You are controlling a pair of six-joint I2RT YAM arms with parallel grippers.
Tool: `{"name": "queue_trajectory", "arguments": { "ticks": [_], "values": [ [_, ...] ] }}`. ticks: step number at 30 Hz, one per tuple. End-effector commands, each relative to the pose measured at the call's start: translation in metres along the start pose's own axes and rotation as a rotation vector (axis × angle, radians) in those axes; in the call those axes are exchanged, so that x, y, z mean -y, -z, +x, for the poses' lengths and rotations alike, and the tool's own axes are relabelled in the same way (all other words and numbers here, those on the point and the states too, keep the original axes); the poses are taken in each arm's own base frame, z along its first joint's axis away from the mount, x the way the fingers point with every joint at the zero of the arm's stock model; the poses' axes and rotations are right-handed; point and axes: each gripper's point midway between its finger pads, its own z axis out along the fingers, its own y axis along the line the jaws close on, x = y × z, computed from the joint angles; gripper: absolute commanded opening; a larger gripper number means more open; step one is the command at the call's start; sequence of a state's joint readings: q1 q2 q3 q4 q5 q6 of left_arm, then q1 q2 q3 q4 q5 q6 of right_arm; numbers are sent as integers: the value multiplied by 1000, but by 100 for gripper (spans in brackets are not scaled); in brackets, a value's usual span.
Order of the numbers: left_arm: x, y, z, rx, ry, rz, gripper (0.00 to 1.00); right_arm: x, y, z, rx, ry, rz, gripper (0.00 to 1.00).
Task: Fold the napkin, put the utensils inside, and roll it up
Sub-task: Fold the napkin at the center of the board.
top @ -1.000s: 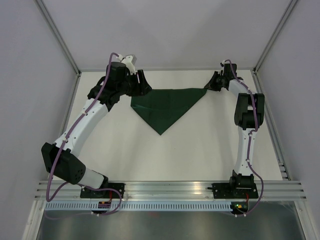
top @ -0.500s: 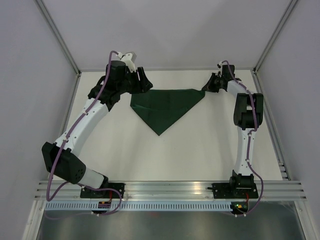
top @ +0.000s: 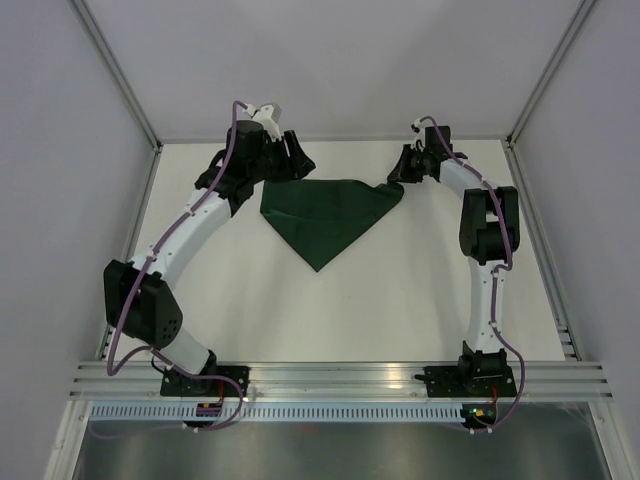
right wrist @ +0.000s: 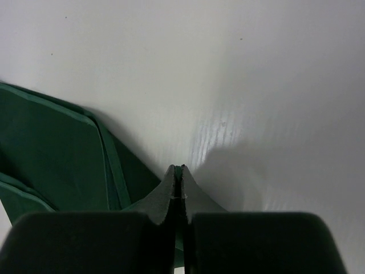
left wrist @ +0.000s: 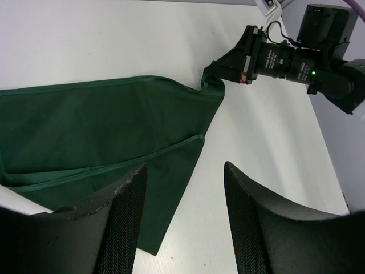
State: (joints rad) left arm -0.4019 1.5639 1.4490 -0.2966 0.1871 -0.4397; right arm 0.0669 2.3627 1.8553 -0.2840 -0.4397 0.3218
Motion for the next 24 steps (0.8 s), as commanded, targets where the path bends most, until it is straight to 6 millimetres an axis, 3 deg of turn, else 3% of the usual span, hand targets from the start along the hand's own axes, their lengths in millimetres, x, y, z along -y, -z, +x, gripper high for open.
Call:
{"name": "queue_trajectory", "arguments": {
  "ticks": [1,12,16,24],
  "values": [
    [7,-23,-3,22,30,44,61,-14,20,-17,32,60,-2,0],
    [16,-58,-13,67,83,121,60,-35,20,-19,36,91,-41,0],
    [12,-63,-12,71,88,111,60,-50,21,-19,38,108,-58,0],
    [13,-62,-13,81,91,119,60,-59,20,-17,34,121,-69,0]
  ]
}}
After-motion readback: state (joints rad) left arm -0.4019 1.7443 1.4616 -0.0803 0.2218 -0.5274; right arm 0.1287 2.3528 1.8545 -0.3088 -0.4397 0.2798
